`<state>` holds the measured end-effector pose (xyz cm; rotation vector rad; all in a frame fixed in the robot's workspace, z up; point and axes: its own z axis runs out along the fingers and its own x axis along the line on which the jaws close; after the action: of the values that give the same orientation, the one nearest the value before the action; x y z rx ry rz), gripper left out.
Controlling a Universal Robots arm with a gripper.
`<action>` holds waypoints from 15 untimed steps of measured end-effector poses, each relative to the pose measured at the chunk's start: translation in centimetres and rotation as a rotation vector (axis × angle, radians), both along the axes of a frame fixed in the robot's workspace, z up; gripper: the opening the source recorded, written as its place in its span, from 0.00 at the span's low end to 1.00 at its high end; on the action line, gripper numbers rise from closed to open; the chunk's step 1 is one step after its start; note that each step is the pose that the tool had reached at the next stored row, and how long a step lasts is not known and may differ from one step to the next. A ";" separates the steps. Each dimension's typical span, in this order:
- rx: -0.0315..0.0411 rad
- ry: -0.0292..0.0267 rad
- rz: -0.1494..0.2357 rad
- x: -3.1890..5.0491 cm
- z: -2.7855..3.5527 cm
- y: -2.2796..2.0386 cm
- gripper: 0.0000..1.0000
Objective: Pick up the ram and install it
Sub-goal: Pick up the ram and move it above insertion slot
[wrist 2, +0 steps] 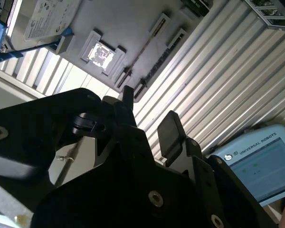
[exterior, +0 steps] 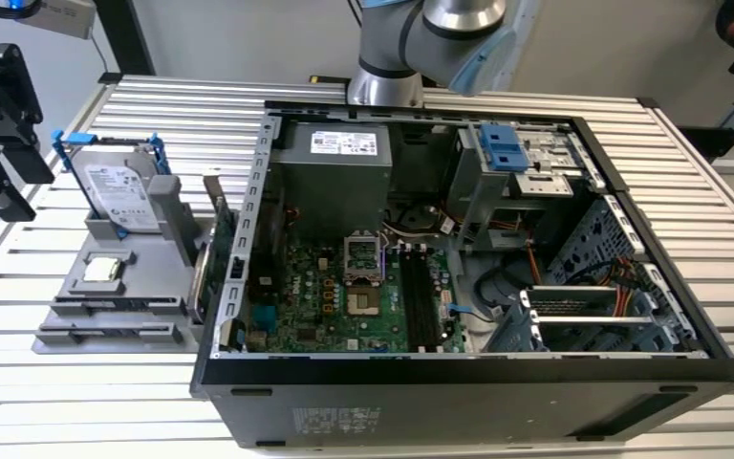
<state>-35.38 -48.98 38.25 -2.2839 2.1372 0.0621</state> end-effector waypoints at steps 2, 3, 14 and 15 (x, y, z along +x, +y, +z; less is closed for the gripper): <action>0.0001 0.0000 0.000 0.00 -0.01 0.00 1.00; 0.0021 0.0001 0.000 0.00 -0.04 -0.01 1.00; 0.0388 0.0009 -0.011 0.00 -1.45 0.02 1.00; 0.0388 0.0010 -0.012 0.00 -1.56 0.02 1.00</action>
<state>-35.38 -48.95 36.69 -2.2506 2.1302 0.1037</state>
